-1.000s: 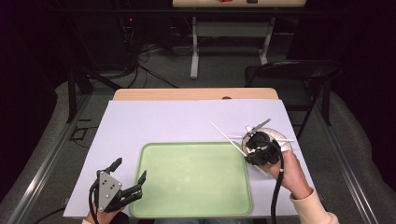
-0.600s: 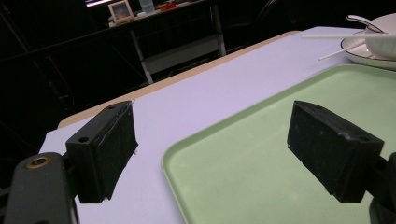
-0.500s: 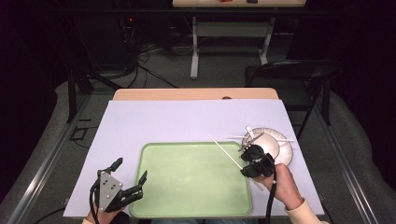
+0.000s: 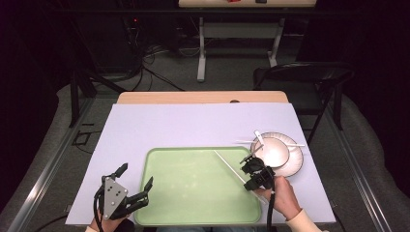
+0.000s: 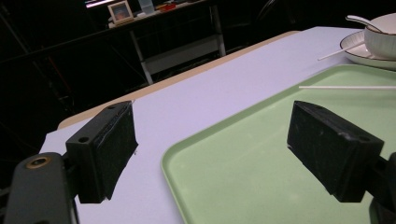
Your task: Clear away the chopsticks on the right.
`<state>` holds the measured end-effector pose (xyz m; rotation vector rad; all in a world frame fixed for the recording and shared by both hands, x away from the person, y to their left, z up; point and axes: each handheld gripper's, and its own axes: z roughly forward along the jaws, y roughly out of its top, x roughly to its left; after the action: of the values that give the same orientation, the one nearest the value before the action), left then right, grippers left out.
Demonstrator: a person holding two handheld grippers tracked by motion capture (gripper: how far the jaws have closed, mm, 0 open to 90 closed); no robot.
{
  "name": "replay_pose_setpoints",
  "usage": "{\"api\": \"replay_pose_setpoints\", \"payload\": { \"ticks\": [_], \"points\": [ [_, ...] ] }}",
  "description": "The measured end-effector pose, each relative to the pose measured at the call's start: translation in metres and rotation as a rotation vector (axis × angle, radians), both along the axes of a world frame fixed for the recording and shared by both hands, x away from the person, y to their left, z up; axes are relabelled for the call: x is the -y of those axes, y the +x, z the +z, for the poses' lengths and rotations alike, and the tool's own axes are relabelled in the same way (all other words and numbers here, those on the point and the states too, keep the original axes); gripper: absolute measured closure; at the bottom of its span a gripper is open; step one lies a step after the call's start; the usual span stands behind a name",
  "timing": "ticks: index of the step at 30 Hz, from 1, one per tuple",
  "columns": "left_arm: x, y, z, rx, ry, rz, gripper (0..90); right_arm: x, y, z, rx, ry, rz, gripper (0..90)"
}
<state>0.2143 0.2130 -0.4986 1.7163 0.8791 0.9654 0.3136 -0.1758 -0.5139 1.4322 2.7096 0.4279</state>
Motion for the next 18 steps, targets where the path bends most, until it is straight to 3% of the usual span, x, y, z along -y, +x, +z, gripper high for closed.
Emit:
{"api": "replay_pose_setpoints", "payload": {
  "ticks": [3,8,18],
  "points": [
    [-0.001,0.0,0.0,0.002,-0.004,0.003,15.3,-0.007,0.002,-0.004,-0.016,-0.001,-0.011,84.1],
    [0.0,0.0,0.0,0.001,0.0,0.0,15.4,-0.015,0.003,-0.01,-0.002,-0.019,0.022,83.9],
    [0.0,0.0,0.0,0.0,0.001,0.003,15.4,-0.023,0.002,-0.01,0.003,-0.022,0.037,80.1]
  ]
}}
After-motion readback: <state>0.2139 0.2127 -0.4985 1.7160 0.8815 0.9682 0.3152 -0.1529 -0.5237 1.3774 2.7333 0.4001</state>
